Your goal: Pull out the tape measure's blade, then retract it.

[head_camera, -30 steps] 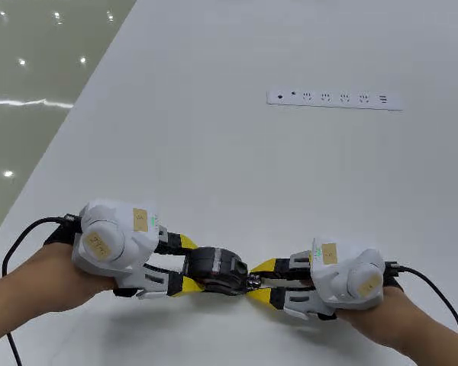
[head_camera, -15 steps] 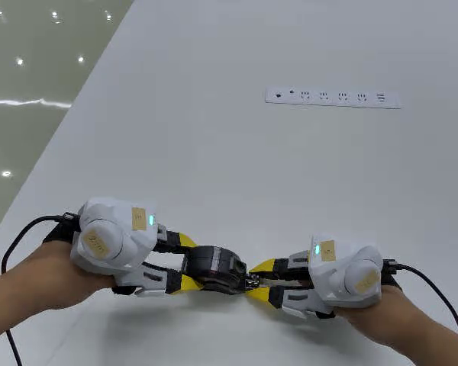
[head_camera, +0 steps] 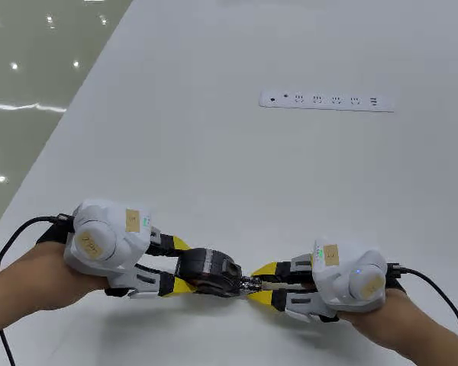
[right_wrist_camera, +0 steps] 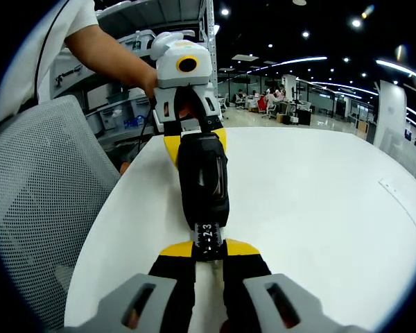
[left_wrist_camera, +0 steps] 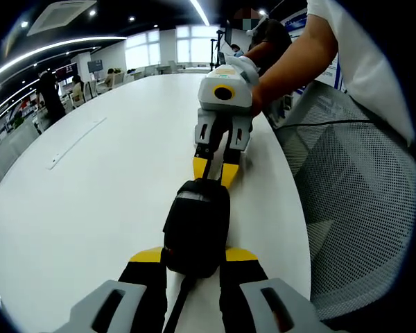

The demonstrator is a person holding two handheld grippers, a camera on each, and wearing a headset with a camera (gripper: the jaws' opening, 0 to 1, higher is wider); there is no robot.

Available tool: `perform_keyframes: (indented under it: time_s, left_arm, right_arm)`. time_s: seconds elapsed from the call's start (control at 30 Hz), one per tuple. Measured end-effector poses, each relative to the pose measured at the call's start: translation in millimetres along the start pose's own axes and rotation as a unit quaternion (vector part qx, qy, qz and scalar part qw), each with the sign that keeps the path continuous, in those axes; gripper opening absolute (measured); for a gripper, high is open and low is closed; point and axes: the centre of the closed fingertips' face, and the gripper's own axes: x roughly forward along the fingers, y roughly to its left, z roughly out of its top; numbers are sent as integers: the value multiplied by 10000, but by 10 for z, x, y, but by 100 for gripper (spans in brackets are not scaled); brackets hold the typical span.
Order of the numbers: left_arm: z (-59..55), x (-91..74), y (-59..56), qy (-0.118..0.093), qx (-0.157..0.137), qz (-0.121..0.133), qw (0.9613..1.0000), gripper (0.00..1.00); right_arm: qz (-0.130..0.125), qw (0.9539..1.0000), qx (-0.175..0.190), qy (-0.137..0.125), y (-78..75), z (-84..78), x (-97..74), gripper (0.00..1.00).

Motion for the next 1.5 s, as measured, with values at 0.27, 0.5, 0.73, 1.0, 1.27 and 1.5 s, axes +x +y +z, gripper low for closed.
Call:
perform_keyframes:
  time_s: [0.27, 0.5, 0.73, 1.0, 1.27, 1.5]
  left_arm:
    - [1, 1, -1, 18, 19, 0, 10000, 25]
    - [0, 2, 1, 33, -1, 12, 10000, 25]
    - [2, 8, 1, 32, 1, 22, 10000, 25]
    - [8, 12, 1, 30, 0, 27, 10000, 25]
    - [11, 13, 3, 48, -2, 22, 10000, 25]
    - [8, 12, 3, 44, -27, 28, 10000, 25]
  right_arm:
    - [11, 9999, -53, 87, -7, -79, -148, 12]
    - [-16, 9998, -46, 192, -31, -166, -307, 12]
    - [-71, 9994, -6, 351, -54, -291, -497, 12]
    - [-170, 9986, 27, 505, -83, -438, -745, 12]
    - [-233, 9972, -17, 715, -123, -544, -957, 11]
    - [-286, 9958, 2, 868, -165, -641, -1147, 11]
